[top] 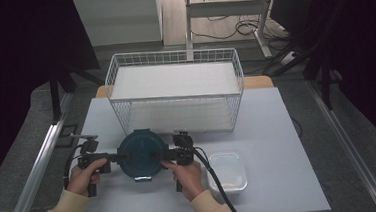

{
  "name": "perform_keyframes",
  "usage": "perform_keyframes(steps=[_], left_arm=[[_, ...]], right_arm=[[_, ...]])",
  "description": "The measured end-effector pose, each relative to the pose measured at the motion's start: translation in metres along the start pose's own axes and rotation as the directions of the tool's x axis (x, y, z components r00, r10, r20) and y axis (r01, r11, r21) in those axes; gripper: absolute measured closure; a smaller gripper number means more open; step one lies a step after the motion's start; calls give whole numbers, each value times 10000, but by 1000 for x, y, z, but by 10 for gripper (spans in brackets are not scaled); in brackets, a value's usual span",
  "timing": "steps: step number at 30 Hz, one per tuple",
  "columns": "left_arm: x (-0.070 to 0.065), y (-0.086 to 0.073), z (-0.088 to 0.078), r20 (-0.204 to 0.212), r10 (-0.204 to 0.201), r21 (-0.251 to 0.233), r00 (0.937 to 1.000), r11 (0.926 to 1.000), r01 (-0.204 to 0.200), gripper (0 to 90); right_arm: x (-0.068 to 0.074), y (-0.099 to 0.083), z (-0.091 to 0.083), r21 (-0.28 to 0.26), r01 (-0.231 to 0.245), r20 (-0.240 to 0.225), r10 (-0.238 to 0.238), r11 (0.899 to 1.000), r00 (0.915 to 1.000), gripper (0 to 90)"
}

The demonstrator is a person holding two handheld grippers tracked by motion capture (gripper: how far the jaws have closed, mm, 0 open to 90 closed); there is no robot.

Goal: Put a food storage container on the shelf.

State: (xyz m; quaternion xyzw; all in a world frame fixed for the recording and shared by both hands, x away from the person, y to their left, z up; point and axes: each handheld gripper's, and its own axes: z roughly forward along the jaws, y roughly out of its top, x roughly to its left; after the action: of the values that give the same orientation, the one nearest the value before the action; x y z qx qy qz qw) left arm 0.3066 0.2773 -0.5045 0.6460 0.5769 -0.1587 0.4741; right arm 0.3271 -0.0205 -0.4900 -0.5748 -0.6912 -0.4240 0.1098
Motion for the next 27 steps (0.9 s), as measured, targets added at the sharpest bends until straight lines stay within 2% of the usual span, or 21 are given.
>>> perform_keyframes(steps=[7,8,9,10,12,14,22,24,27], left_arm=[[-16,1,-7,65,386,-168,9992,9991,-385,397],[-23,1,-9,85,521,-210,9986,9984,-519,397],[-23,1,-9,85,521,-210,9986,9984,-519,397],[-30,2,-11,138,677,-254,9976,9974,-673,397],[-32,3,-12,169,744,-261,9971,9969,-740,397],[-42,4,-13,194,864,-372,9961,9956,-856,397],[-64,10,-11,221,1197,-466,9926,9919,-1185,397],[-66,11,-10,247,1224,-484,9922,9915,-1211,395],[-73,13,-4,315,1289,-457,9912,9908,-1274,395]], right_arm=[[8,1,-16,-244,198,-89,-200,9995,9998,307],[11,1,-23,-369,308,-109,-312,9988,9995,307],[11,1,-23,-369,308,-109,-312,9988,9995,307],[15,1,-30,-489,464,-65,-468,9977,9989,307],[17,2,-32,-508,539,-50,-542,9973,9985,307],[22,4,-43,-634,749,-4,-751,9952,9972,308],[25,9,-65,-908,986,39,-987,9910,9951,309],[25,10,-70,-959,1077,48,-1077,9895,9942,313],[22,11,-78,-1011,1138,83,-1136,9883,9935,315]])
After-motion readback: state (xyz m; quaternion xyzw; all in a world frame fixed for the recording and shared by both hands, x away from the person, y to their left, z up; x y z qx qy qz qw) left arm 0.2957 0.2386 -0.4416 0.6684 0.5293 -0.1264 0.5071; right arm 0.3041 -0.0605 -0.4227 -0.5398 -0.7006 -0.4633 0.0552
